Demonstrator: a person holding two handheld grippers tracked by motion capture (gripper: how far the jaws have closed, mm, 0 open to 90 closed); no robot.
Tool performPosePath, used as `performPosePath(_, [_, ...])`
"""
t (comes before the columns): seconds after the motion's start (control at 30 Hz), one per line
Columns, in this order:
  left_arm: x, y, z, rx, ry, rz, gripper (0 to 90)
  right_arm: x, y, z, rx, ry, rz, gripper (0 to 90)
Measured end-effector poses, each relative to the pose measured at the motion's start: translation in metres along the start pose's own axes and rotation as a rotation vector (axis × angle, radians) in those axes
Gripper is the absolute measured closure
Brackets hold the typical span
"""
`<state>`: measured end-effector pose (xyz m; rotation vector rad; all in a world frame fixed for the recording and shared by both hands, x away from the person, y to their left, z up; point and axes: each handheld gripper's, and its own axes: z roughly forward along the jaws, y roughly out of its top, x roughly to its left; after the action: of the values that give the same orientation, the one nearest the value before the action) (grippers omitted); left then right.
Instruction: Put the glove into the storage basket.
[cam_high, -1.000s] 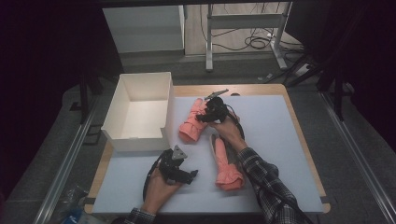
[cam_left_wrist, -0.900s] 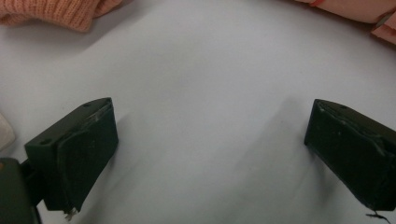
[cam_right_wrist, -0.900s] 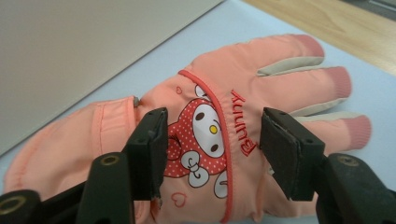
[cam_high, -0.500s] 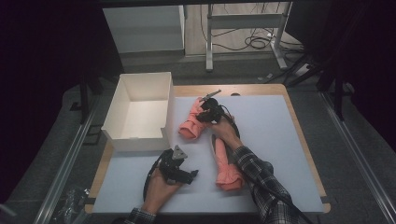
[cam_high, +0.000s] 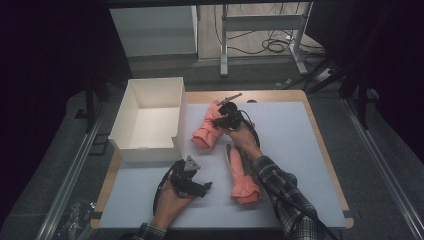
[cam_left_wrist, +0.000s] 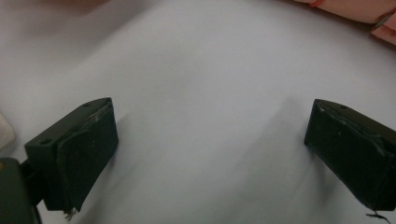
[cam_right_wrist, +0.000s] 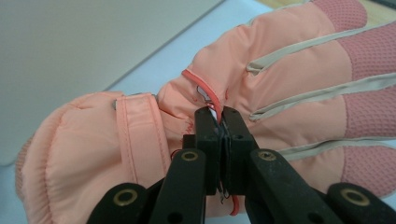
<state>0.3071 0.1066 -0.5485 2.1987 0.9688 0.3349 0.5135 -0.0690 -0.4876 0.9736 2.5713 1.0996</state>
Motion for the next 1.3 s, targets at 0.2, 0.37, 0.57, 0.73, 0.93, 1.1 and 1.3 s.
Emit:
performPosePath(0.2, [0.0, 0.0, 0.0, 0.001, 0.0, -0.001, 2.7, 0.005, 0.005, -0.021, -0.032, 0.033, -0.01, 86.8])
performPosePath(0.37, [0.0, 0.0, 0.0, 0.0, 0.0, -0.003, 2.7, 0.011, 0.006, -0.039, -0.039, 0.071, -0.04, 86.7])
performPosePath(0.57, [0.0, 0.0, 0.0, 0.001, 0.001, -0.002, 2.7, 0.016, 0.006, -0.067, -0.07, 0.114, -0.063, 86.7])
performPosePath(0.73, [0.0, 0.0, 0.0, 0.0, 0.0, -0.001, 2.7, 0.02, 0.002, -0.087, -0.076, 0.136, -0.081, 86.7])
performPosePath(0.93, [0.0, 0.0, 0.0, 0.0, 0.002, 0.003, 2.7, 0.02, -0.006, -0.111, -0.079, 0.169, -0.096, 86.8])
performPosePath(1.1, [0.0, 0.0, 0.0, 0.001, 0.002, 0.003, 2.7, 0.018, -0.018, -0.129, -0.078, 0.204, -0.104, 86.6])
performPosePath(1.3, [0.0, 0.0, 0.0, -0.001, 0.005, 0.006, 2.7, 0.02, -0.033, -0.146, -0.051, 0.202, -0.131, 86.5])
